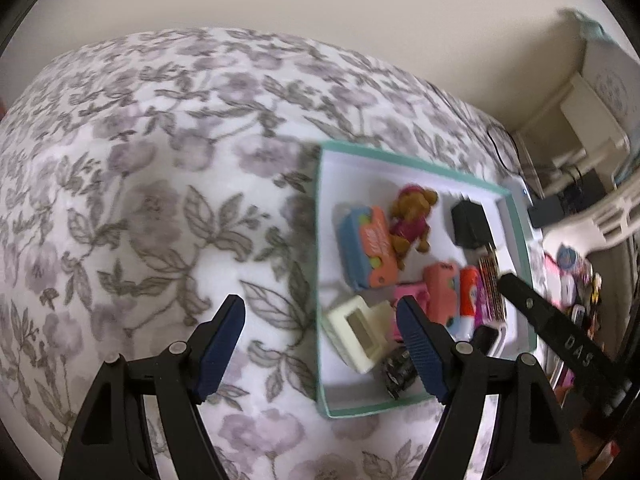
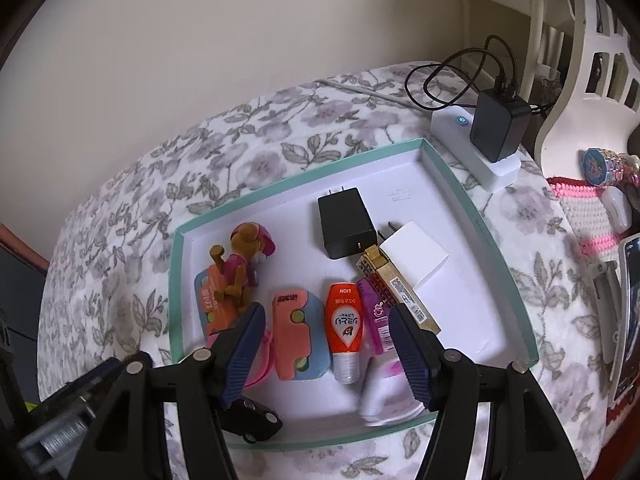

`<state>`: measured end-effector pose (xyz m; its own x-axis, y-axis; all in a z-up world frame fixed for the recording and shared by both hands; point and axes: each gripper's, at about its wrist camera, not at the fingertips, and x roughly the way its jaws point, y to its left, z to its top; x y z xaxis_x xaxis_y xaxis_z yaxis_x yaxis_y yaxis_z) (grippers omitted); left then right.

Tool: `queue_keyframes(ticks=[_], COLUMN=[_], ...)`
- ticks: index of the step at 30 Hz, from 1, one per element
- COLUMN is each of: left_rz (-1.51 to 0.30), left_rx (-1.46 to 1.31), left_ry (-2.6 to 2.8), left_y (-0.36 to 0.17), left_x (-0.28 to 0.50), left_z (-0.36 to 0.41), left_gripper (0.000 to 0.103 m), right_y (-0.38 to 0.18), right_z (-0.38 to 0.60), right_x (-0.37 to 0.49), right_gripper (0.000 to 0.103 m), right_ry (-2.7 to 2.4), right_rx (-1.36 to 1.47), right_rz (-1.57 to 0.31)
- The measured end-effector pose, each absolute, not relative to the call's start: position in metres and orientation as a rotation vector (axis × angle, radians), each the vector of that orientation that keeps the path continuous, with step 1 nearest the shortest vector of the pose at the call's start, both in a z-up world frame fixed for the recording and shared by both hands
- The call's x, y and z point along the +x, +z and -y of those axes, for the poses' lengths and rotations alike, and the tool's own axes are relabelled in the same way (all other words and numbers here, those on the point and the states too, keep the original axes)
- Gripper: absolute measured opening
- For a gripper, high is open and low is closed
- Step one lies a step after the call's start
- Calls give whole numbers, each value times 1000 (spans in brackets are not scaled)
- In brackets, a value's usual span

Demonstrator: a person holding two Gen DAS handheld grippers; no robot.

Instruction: Organize rigid objects

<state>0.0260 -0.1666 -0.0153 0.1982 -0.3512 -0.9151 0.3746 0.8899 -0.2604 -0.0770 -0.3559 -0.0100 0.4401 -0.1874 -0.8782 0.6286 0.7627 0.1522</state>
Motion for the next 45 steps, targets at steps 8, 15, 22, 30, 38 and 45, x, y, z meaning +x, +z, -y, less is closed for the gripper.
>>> queue_keyframes(ticks=[8,15,22,30,38,45], left_rz=[-1235,-1196,-1134,-1136,-1156,-1153], left_rx=[-29,-8,-9,3,50,77], left_ry=[-396,-312,-289,-317,-321,-289], left_y=[-11,-14,-8,-6,-6,-1], left_x=[46,60,63,58,42,30], left_z=[137,115,106,107,98,90], left_gripper=[79,81,98,98,98,98], right_y=[-11,-14,-11,-10,-6,-2], right_z=[344,325,309,303,291,279], right_x=[-70,-59,-53,-52,-55,-64], right_gripper=[68,80,103,103,103,103], right_ry=[-499,-466,-452,-451,-437,-424], right_rx=[457,382,299,281,269,259], right_rz=[-1007,-1018,-1000,-990,-979,-982])
